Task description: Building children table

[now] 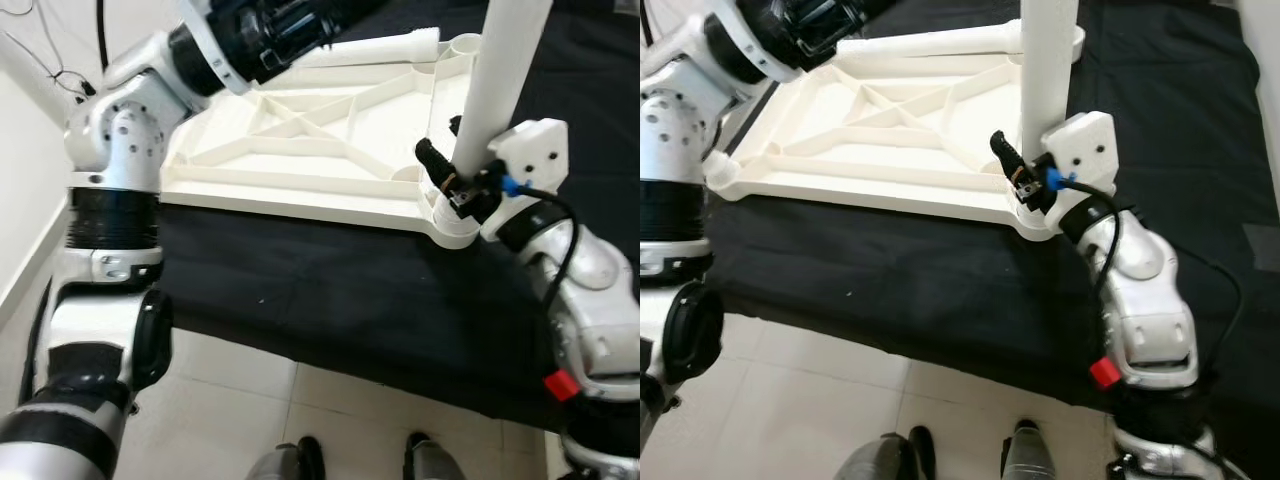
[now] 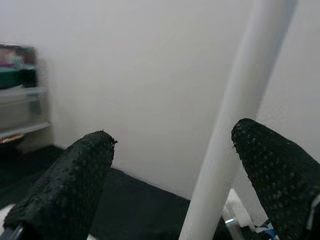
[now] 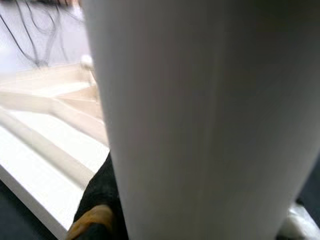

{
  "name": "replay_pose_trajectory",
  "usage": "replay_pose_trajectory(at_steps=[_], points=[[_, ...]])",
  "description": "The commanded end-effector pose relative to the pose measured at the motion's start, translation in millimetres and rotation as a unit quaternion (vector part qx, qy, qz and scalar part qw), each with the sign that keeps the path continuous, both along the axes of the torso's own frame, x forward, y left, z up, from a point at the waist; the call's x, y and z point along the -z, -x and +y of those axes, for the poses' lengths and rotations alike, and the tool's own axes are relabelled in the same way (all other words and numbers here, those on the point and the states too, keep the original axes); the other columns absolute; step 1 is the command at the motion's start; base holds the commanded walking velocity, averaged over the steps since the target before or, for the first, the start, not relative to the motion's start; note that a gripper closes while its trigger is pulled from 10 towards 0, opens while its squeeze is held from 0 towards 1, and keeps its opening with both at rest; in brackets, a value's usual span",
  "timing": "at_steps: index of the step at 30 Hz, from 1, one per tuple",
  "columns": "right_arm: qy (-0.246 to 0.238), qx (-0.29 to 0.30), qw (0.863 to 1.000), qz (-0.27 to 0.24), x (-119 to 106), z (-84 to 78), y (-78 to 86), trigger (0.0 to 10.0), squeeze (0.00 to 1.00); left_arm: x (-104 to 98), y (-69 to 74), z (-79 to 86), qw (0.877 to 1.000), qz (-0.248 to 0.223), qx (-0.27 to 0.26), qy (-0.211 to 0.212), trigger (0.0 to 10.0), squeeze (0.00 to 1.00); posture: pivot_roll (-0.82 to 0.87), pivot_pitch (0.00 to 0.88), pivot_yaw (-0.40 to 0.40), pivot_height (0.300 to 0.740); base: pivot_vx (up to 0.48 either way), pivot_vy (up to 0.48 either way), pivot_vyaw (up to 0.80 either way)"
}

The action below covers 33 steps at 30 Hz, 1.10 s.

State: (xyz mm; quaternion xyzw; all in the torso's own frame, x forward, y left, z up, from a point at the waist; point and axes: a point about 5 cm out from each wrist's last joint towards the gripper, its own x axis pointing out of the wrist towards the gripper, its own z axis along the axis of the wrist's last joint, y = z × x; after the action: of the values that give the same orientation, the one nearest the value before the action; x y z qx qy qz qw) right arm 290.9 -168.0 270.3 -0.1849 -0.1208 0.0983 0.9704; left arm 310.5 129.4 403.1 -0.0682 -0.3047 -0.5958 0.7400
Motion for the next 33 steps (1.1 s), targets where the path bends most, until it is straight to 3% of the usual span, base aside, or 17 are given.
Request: replay_pose_trajectory(at_steps=[1, 3, 4, 5, 7, 9, 10, 12, 20, 22, 27, 28, 29, 30, 31, 32, 33], points=[[0.0, 0.068, 0.984, 0.163, 58, -10.6, -3.8, 0.0, 0.0, 0, 7.3, 13.5, 1.0, 0.0, -0.022, 0.01, 10.0, 1.0, -0.01, 0.289, 0.159, 0.74, 0.0, 0.0, 0.0], [0.0, 0.068, 0.984, 0.163, 58, -10.6, -3.8, 0.0, 0.0, 0, 7.3, 13.5, 1.0, 0.0, -0.022, 0.01, 10.0, 1.0, -0.01, 0.289, 0.159, 0.74, 0.0, 0.0, 0.0], [0.01, 0.071, 0.984, 0.162, 59, -3.8, -1.4, 0.0, 0.0, 13, 11.4, 19.6, 0.999, 0.019, -0.039, 0.01, 10.0, 1.0, -0.01, 0.289, 0.154, 0.74, 0.0, 0.0, 0.0], [0.017, 0.058, 0.986, 0.157, 58, 2.8, -2.5, 0.0, 0.0, 52, 19.3, 23.6, 0.996, 0.071, -0.059, 0.008, 10.0, 1.0, -0.01, 0.291, 0.131, 0.74, 0.0, 0.0, 0.0], [0.017, 0.058, 0.986, 0.157, 58, 2.8, -2.5, 0.0, 0.0, 52, 19.3, 23.6, 0.996, 0.071, -0.059, 0.008, 10.0, 1.0, -0.01, 0.291, 0.131, 0.74, 0.0, 0.0, 0.0], [0.004, 0.058, 0.987, 0.153, 53, 4.4, -7.1, 0.0, 0.0, 135, 56.4, 20.0, 0.979, 0.186, -0.087, -0.016, 10.0, 1.0, -0.01, 0.298, 0.116, 0.74, 0.0, 0.0, 0.0], [0.004, 0.058, 0.987, 0.153, 53, 4.4, -7.1, 0.0, 0.0, 135, 56.4, 20.0, 0.979, 0.186, -0.087, -0.016, 10.0, 1.0, -0.01, 0.298, 0.116, 0.74, 0.0, 0.0, 0.0], [-0.023, 0.077, 0.985, 0.151, 50, 1.7, -7.7, 0.0, 0.0, 171, 88.0, 10.4, 0.964, 0.247, -0.085, -0.04, 10.0, 1.0, -0.01, 0.297, 0.115, 0.74, 0.0, 0.0, 0.0], [-0.067, 0.105, 0.981, 0.15, 44, 2.6, -6.2, 0.0, 0.0, 186, 106.0, 1.1, 0.952, 0.29, -0.082, -0.06, 10.0, 1.0, -0.01, 0.293, 0.119, 0.74, 0.0, 0.0, 0.0], [-0.122, 0.084, 0.98, 0.131, 36, 4.3, -9.5, 0.0, 0.0, 193, 112.1, -3.9, 0.948, 0.295, -0.086, -0.078, 10.0, 1.0, -0.01, 0.289, 0.12, 0.74, 0.0, 0.0, 0.0], [-0.142, 0.033, 0.984, 0.098, 22, 7.3, -11.6, 0.0, 0.0, 204, 122.2, -15.2, 0.945, 0.301, -0.092, -0.093, 10.0, 1.0, -0.02, 0.273, 0.123, 0.74, 0.0, 0.0, 0.0], [-0.141, 0.018, 0.986, 0.086, 18, 7.8, -12.0, 0.0, 0.0, 209, 124.8, -18.0, 0.942, 0.303, -0.1, -0.1, 10.0, 0.44, -0.02, 0.262, 0.125, 0.74, 0.0, 0.0, 0.0], [-0.141, 0.018, 0.986, 0.086, 18, 7.8, -12.0, 0.0, 0.0, 209, 124.8, -18.0, 0.942, 0.303, -0.1, -0.1, 10.0, 0.44, -0.02, 0.262, 0.125, 0.74, 0.0, 0.0, 0.0], [-0.142, 0.005, 0.987, 0.081, 16, 8.6, -12.2, 0.0, 0.0, 213, 126.4, -19.2, 0.94, 0.306, -0.107, -0.104, 10.0, 0.3, -0.02, 0.262, 0.125, 0.74, 0.0, 0.0, 0.0], [-0.142, 0.005, 0.987, 0.081, 16, 8.6, -12.2, 0.0, 0.0, 213, 126.4, -19.2, 0.94, 0.306, -0.107, -0.104, 10.0, 0.3, -0.02, 0.262, 0.125, 0.74, 0.0, 0.0, 0.0], [-0.139, 0.002, 0.987, 0.075, 14, 8.0, -12.7, 0.0, 0.0, 218, 126.9, -20.1, 0.938, 0.305, -0.119, -0.116, 10.0, 0.0, -0.02, 0.25, 0.124, 0.74, 0.0, 0.0, 0.0], [-0.139, 0.002, 0.987, 0.075, 14, 8.0, -12.7, 0.0, 0.0, 218, 126.9, -20.1, 0.938, 0.305, -0.119, -0.116, 10.0, 0.0, -0.02, 0.25, 0.124, 0.74, 0.0, 0.0, 0.0]])
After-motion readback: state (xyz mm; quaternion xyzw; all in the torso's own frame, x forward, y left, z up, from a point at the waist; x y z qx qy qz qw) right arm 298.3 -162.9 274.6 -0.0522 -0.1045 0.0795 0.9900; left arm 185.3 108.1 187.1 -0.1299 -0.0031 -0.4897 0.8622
